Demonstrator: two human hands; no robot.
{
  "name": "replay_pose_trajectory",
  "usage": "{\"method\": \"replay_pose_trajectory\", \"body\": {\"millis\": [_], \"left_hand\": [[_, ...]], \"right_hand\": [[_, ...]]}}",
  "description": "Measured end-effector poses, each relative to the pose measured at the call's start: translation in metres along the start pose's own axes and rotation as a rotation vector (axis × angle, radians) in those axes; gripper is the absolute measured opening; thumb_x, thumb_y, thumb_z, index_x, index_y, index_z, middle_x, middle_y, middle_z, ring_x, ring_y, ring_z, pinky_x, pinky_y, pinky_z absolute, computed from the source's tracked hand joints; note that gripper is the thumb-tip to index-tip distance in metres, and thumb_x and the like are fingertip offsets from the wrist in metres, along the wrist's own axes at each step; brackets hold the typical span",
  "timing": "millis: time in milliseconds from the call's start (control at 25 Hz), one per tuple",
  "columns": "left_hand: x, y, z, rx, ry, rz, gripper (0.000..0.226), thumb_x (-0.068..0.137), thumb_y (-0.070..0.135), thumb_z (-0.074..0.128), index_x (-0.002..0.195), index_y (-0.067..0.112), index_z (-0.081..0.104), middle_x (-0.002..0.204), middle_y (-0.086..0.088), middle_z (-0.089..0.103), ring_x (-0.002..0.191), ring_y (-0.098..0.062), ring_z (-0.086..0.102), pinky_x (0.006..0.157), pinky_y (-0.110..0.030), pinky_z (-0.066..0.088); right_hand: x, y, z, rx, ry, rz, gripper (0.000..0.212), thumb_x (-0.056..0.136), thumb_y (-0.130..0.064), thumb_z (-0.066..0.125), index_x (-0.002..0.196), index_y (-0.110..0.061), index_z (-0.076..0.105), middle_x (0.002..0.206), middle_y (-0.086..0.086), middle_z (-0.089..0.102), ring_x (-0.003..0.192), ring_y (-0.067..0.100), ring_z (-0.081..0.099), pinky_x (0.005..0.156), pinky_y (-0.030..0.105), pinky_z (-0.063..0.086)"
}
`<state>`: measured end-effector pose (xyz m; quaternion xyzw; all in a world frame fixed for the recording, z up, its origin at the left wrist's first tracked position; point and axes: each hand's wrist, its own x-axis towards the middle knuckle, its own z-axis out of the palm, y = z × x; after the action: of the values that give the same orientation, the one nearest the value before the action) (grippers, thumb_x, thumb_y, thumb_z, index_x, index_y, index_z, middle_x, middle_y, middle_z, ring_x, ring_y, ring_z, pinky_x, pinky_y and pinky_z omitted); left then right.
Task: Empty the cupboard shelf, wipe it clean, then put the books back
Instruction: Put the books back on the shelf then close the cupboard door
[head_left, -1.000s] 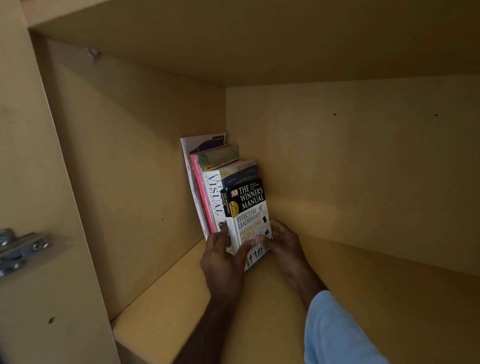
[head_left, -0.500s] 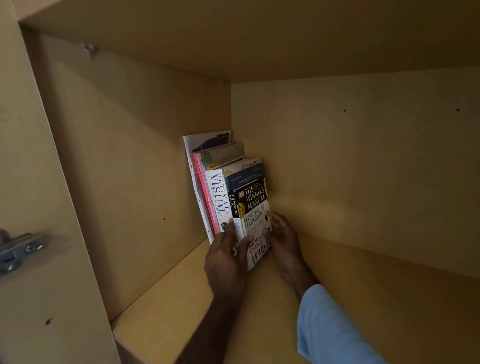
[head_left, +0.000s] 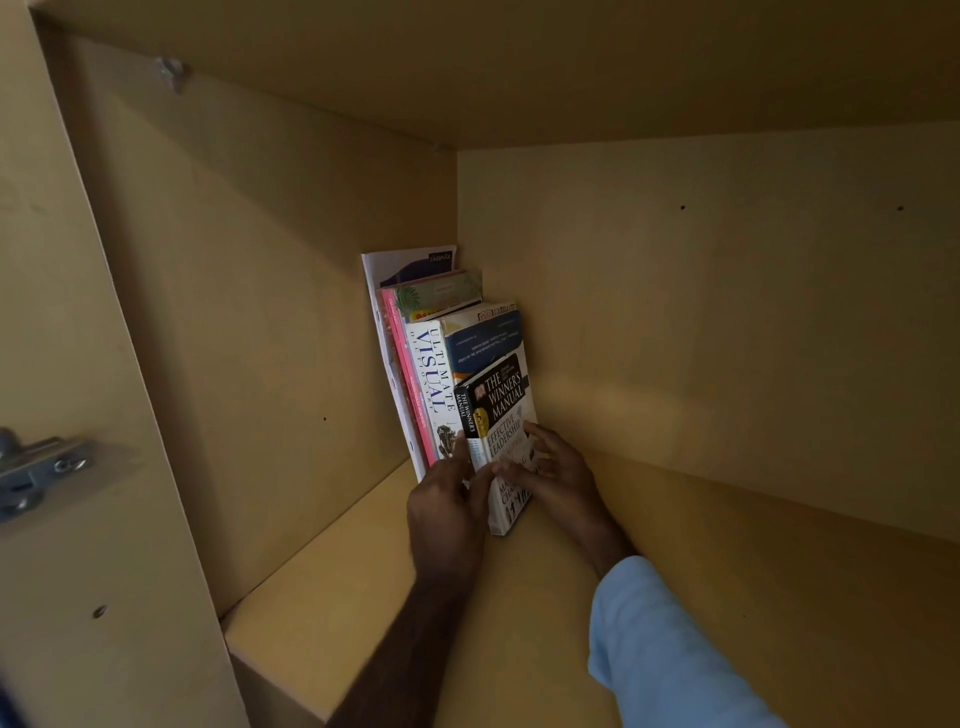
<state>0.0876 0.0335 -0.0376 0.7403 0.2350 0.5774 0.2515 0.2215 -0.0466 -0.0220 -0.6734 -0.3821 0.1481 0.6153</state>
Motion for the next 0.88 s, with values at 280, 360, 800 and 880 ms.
{"method": "replay_pose_trajectory", "body": {"millis": [280,360,800,880], "left_hand": [[-0.003,-0.005,0.0,0.063,-0.014,0.015,0.048,0.092,0.022,0.054,0.139,0.014,0.059,0.096,-0.006,0.071,0.085,-0.027,0.066,0.072,-0.042,0.057],[0.0,-0.006,-0.001,0.072,0.004,0.029,0.047,0.093,0.027,0.056,0.139,0.017,0.06,0.091,-0.003,0.07,0.081,-0.026,0.064,0.07,-0.042,0.057],[-0.007,-0.004,-0.003,0.181,-0.143,-0.002,0.069,0.09,0.01,0.068,0.15,0.034,0.043,0.096,-0.003,0.066,0.084,-0.025,0.063,0.07,-0.039,0.055],[-0.005,-0.006,-0.002,0.178,-0.156,-0.002,0.071,0.09,0.009,0.066,0.151,0.034,0.04,0.098,-0.004,0.067,0.087,-0.027,0.064,0.072,-0.041,0.055]], "right_hand": [[-0.007,0.015,0.006,-0.076,-0.176,-0.038,0.129,0.044,-0.036,0.097,0.155,-0.035,0.031,0.15,-0.013,0.041,0.138,0.004,0.041,0.112,0.036,0.044],[-0.007,0.019,0.006,-0.075,-0.156,-0.052,0.126,0.045,-0.039,0.096,0.154,-0.036,0.034,0.151,-0.014,0.043,0.139,0.006,0.042,0.113,0.042,0.044],[-0.003,0.025,0.005,-0.118,-0.099,-0.076,0.111,0.06,-0.018,0.096,0.151,-0.038,0.037,0.147,-0.014,0.047,0.137,0.009,0.044,0.113,0.041,0.044],[-0.001,0.025,0.005,-0.111,-0.112,-0.072,0.111,0.061,-0.018,0.096,0.151,-0.041,0.036,0.141,-0.02,0.048,0.136,0.007,0.044,0.113,0.038,0.044]]}}
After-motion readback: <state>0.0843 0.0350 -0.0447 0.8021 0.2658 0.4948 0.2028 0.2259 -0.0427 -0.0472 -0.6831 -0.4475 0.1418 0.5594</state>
